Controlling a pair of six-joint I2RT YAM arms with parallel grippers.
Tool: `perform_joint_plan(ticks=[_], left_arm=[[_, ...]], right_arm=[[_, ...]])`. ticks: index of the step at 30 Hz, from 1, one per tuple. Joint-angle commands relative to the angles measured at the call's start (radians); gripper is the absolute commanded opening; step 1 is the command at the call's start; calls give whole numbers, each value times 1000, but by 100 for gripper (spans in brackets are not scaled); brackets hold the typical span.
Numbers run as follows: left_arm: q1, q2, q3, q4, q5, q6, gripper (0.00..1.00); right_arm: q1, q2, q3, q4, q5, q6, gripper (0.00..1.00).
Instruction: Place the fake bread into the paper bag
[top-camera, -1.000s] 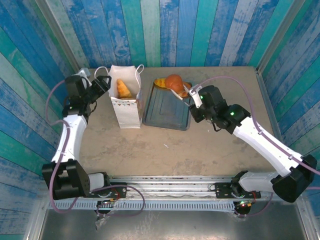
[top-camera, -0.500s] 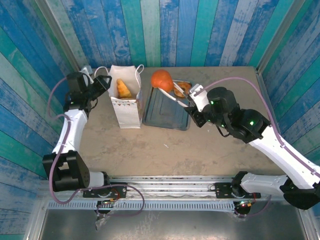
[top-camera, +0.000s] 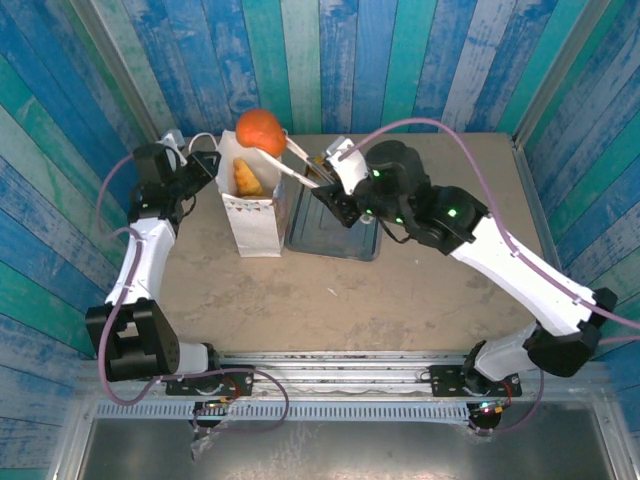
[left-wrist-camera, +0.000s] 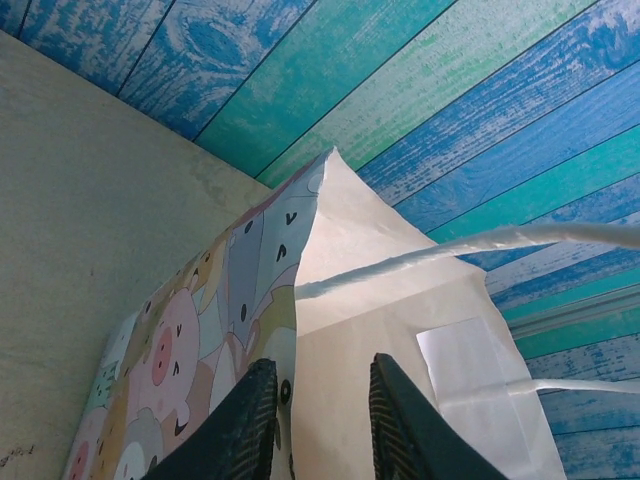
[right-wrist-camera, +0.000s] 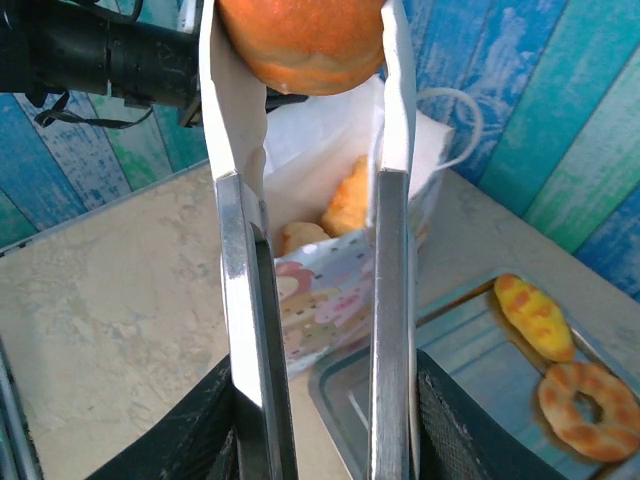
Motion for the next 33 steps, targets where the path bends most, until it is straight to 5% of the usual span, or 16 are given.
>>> perform_joint_plan(ticks=[1, 22, 33], left_arm=[[-2, 34, -12, 37, 20, -3, 26], [-2, 55, -14, 61, 33, -12, 17], [-2, 56, -12, 59, 37, -10, 17]], right_arm=[[9, 50, 49, 49, -49, 42, 41], [9, 335, 242, -150, 96, 15, 43], [8, 380, 295, -191, 98, 7, 58]])
